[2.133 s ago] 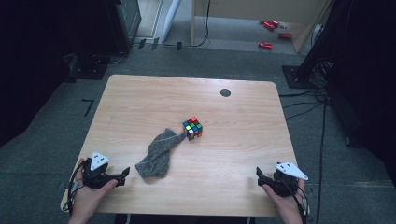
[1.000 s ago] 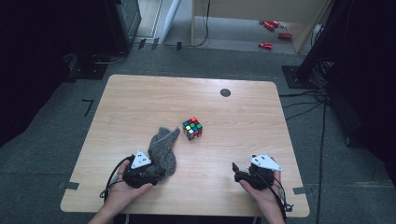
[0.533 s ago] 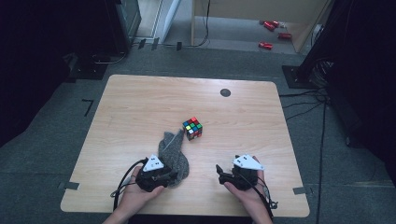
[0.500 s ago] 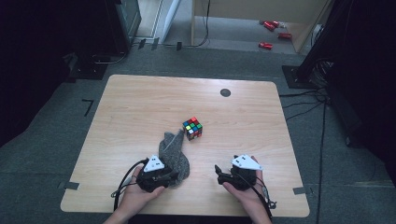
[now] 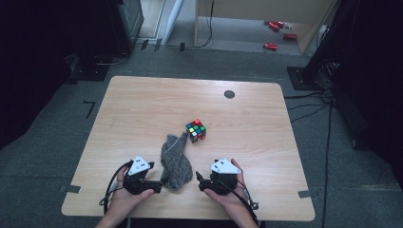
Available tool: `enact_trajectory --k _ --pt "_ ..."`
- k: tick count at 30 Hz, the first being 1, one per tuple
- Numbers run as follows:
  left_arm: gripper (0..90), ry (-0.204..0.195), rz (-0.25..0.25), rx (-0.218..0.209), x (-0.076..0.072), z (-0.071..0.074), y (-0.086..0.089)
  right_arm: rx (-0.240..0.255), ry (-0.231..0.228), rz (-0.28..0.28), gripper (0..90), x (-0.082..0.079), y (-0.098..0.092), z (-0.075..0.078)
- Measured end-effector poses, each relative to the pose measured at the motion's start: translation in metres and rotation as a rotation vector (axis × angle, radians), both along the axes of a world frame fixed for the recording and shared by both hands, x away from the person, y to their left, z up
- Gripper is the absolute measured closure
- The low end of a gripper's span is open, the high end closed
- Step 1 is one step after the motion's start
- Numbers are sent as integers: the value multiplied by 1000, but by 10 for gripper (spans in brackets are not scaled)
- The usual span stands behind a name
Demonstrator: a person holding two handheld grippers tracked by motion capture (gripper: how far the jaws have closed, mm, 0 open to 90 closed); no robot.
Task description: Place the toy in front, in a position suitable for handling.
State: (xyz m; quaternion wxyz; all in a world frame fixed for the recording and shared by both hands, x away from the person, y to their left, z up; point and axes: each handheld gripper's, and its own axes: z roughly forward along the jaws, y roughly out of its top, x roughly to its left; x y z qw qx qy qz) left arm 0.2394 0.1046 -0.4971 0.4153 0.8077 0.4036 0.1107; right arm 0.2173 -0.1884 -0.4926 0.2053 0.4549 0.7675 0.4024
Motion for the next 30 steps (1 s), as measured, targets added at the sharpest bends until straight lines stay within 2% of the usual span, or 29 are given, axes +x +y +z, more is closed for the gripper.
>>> enact_trajectory --k 4,9,13,16,20,25,27,30 --pt "176 -12 48 20 5 1 18 10 -4 14 203 2 11 0" --pt "166 5 118 45 12 -4 38 20 -2 33 206 3 23 0" --pt "153 22 155 79 17 -9 45 40 4 33 213 3 31 0" --pt "152 33 161 98 19 -13 46 42 4 38 236 3 37 -3" --pt "152 43 156 112 20 -16 44 37 1 30 311 3 45 -5" --pt "151 43 161 112 20 -17 44 55 -2 40 401 3 55 -9" --pt "151 41 161 113 20 -17 43 52 0 46 470 4 59 -12" --pt "151 40 163 114 19 -17 43 61 15 66 624 5 61 -15"
